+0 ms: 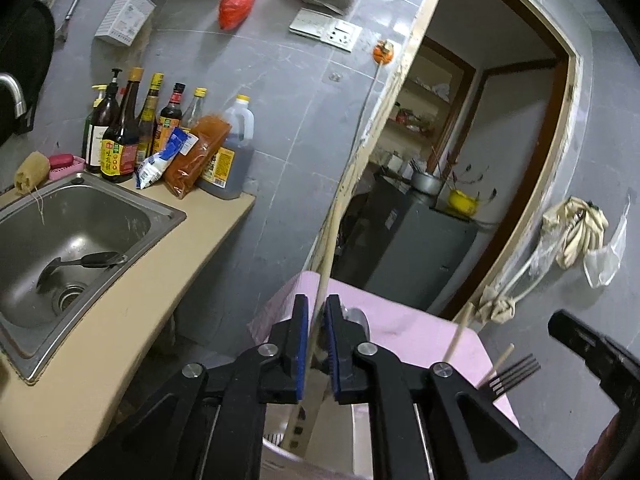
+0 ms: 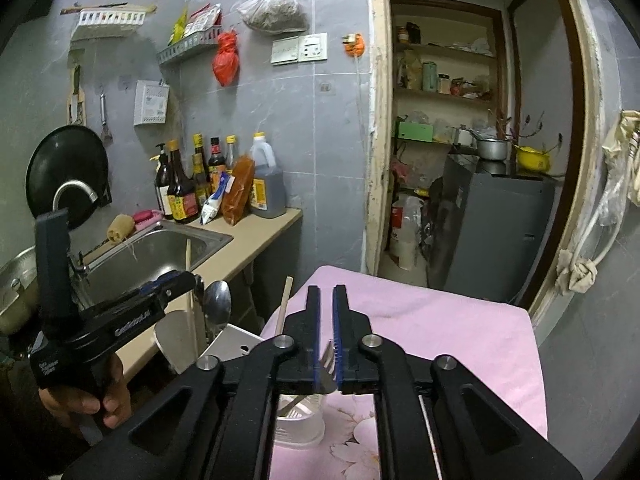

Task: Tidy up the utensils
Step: 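Drop the chopstick into the basket with the left tool while the right tool drops the fork in, then move both open tools back to the last chopstick and the silver spoon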

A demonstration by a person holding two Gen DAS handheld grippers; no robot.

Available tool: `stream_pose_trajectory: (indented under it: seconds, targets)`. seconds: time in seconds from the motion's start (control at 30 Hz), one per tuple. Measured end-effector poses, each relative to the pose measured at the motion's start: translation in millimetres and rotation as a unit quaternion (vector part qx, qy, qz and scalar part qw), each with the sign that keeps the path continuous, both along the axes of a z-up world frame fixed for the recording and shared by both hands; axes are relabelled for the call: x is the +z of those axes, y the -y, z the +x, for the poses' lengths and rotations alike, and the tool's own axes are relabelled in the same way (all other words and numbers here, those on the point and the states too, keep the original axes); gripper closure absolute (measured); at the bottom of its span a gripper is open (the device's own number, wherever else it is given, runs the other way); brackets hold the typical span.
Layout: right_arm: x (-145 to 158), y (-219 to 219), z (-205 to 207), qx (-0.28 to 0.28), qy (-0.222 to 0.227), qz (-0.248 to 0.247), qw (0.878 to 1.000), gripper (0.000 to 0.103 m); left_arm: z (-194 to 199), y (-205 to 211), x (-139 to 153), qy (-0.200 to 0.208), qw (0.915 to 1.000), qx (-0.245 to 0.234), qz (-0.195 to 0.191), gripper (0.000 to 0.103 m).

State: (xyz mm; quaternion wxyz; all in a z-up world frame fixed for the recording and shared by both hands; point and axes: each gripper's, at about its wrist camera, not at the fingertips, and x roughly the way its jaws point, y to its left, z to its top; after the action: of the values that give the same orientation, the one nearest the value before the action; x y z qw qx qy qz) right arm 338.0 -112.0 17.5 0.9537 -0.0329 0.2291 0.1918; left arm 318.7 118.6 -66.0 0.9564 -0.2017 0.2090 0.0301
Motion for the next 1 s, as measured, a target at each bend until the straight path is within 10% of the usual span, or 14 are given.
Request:
stream_pose_trajectory:
  seconds: [0.57,1.0]
  targets:
    - [15.7,90.5,-35.6,-0.132,0.055,0.067,0.987,0.015,-29.7,49.5,47.9,0.037,0.9967,-0.012,0.071,0.009]
    - [8.9,162.2,-71.6,-0.193,0.065,0.047,0.978,0.004,-47.1,124.8,61.2,0.054,0.99,-0.06,0.115,0.002]
